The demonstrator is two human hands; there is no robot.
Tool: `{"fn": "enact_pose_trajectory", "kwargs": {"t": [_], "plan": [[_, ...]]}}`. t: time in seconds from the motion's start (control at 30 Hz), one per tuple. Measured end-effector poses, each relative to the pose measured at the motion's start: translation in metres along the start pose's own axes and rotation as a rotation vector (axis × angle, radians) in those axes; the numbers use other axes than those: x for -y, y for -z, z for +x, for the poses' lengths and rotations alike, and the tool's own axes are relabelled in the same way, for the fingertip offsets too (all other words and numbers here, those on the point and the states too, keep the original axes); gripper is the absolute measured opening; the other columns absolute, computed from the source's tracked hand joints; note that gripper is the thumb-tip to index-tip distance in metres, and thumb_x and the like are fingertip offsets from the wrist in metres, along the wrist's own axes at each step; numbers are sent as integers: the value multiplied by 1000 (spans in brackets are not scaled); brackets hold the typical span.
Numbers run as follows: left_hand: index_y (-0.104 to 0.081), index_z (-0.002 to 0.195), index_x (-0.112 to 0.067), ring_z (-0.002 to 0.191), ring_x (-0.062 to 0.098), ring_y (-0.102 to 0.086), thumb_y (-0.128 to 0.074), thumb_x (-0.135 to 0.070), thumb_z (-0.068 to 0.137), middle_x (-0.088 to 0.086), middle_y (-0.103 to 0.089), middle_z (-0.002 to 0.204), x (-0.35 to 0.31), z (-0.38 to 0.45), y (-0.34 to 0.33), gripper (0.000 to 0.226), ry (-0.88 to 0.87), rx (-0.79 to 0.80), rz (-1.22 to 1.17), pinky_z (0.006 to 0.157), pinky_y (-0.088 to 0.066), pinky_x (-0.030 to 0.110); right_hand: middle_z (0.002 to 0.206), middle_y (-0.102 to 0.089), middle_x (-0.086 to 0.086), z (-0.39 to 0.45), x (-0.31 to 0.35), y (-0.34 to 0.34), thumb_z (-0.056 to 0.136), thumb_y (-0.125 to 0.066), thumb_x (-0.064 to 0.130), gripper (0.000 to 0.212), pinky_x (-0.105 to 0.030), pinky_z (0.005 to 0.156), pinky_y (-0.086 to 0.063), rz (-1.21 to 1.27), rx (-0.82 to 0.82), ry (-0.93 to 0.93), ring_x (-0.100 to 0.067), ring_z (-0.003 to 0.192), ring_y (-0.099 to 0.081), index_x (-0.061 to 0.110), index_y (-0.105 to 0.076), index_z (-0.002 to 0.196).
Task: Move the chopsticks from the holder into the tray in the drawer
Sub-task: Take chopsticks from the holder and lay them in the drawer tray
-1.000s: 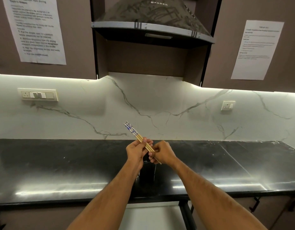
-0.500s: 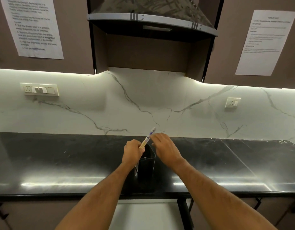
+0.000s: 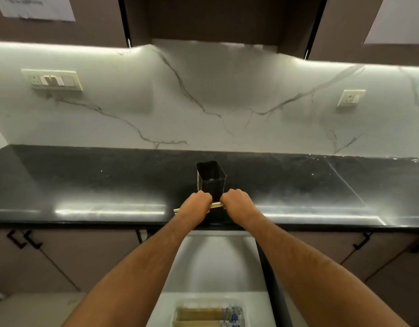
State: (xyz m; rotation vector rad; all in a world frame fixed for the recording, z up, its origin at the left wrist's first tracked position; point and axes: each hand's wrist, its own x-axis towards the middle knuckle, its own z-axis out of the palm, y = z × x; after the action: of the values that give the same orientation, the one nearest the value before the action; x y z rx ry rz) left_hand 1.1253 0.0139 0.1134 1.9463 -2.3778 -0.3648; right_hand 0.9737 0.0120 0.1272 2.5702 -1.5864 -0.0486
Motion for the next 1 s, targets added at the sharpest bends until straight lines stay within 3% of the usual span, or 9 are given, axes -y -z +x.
{"fn": "enact_pose_trajectory", "kwargs": {"t": [0.1, 0.2, 0.27, 0.43, 0.77, 0.83, 1.0], "plan": [[-72, 109, -11, 90, 26, -67, -64, -10, 94, 12, -70, 102, 9, -17, -44, 18, 18, 55, 4, 82, -54, 34, 82, -68, -7, -22, 1, -40, 92, -64, 9, 14, -38, 80, -59, 137, 103, -80, -26, 81, -68, 12, -76, 98], [-71, 109, -12, 94, 28, -67, -61, -10, 95, 11, -69, 105, 13, -45, -93, 18, 16, 116, 20, 89, -56, 37, 94, -73, -10, -52, 11, -84, 92, -60, 9, 20, -39, 85, -59, 239, 190, -98, -30, 89, -69, 12, -78, 101], [-71, 107, -12, 94, 29, -67, -57, -10, 96, 11, -68, 105, 13, -67, -125, 18, 1, 137, 26, 88, -55, 36, 97, -73, -8, -75, 20, -112, 93, -60, 13, 20, -37, 85, -58, 280, 231, -115, -28, 92, -69, 14, -78, 103], [-72, 104, -10, 91, 29, -70, -55, -3, 95, 11, -71, 102, 14, -111, -190, 21, -14, 221, -5, 86, -57, 37, 83, -73, -8, -120, 43, -171, 91, -65, 9, 15, -35, 77, -60, 388, 368, -117, -24, 78, -69, 12, -80, 91], [-69, 113, -18, 100, 23, -69, -62, -17, 94, 6, -71, 113, 21, -138, -264, 21, 15, 314, -9, 91, -54, 30, 103, -67, -9, -161, 63, -241, 95, -69, 23, 21, -22, 73, -49, 373, 400, -60, -22, 86, -67, 12, -75, 112], [-68, 118, -18, 103, 21, -68, -62, -18, 94, 6, -70, 117, 25, -138, -278, 25, 29, 312, -39, 92, -52, 26, 106, -66, -9, -163, 65, -251, 93, -71, 23, 23, -22, 72, -45, 347, 416, -23, -23, 87, -67, 13, -74, 114], [-67, 123, -21, 104, 17, -68, -71, -25, 91, 3, -67, 121, 34, -137, -301, 33, 62, 290, -52, 92, -56, 25, 113, -67, -11, -163, 68, -275, 90, -74, 26, 30, -30, 82, -53, 280, 421, 23, -26, 93, -68, 13, -71, 118]]}}
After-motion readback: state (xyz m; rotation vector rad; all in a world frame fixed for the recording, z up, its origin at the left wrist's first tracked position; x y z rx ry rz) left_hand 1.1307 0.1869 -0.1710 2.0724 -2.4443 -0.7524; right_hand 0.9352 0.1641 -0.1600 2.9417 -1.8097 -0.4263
